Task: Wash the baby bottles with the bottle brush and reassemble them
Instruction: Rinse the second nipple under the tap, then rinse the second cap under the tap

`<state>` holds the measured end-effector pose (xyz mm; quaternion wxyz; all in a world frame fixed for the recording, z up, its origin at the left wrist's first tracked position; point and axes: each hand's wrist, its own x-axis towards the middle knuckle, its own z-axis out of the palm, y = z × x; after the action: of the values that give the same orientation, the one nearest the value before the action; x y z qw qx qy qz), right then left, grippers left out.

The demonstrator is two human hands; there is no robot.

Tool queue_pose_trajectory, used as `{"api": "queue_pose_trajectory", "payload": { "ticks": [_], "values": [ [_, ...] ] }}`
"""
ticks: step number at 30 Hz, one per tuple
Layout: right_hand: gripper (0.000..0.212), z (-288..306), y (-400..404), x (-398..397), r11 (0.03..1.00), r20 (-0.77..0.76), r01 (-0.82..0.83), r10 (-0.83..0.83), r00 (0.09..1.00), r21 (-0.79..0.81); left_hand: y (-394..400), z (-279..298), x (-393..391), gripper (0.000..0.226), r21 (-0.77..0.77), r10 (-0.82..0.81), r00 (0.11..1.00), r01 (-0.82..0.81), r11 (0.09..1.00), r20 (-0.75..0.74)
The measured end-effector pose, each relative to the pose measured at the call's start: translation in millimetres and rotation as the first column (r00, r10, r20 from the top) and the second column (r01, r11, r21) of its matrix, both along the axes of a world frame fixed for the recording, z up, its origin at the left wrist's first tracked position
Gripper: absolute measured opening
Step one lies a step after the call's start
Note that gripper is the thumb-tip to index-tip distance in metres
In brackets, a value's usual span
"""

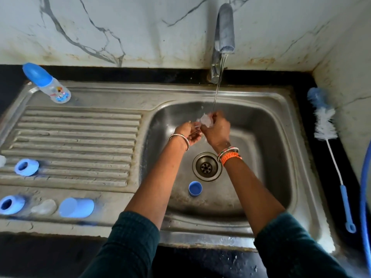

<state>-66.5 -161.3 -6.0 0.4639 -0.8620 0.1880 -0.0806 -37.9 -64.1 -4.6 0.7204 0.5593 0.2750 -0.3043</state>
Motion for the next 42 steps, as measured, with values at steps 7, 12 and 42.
{"api": "queue_pose_trajectory", "payload": {
  "ticks": [7, 12, 42],
  "values": [
    [0.024, 44, -9, 13, 0.908, -0.055, 0.058, -0.038, 0.998, 0.414, 3, 9, -5, 0.032, 0.001, -0.039, 0.998, 0.039, 0.999, 0.05],
    [0.032, 55, -9, -15, 0.996, 0.015, 0.044, -0.046, 0.999, 0.08, 14, 21, -25, 0.027, 0.01, -0.055, 0.989, 0.054, 0.998, 0.138],
    [0.026, 59, 326, -20, 0.542, -0.109, -0.737, 0.771, 0.627, -0.405, 408, 86, -91, 0.021, 0.522, -0.065, 0.869, -0.233, 0.821, 0.49]
  ]
}}
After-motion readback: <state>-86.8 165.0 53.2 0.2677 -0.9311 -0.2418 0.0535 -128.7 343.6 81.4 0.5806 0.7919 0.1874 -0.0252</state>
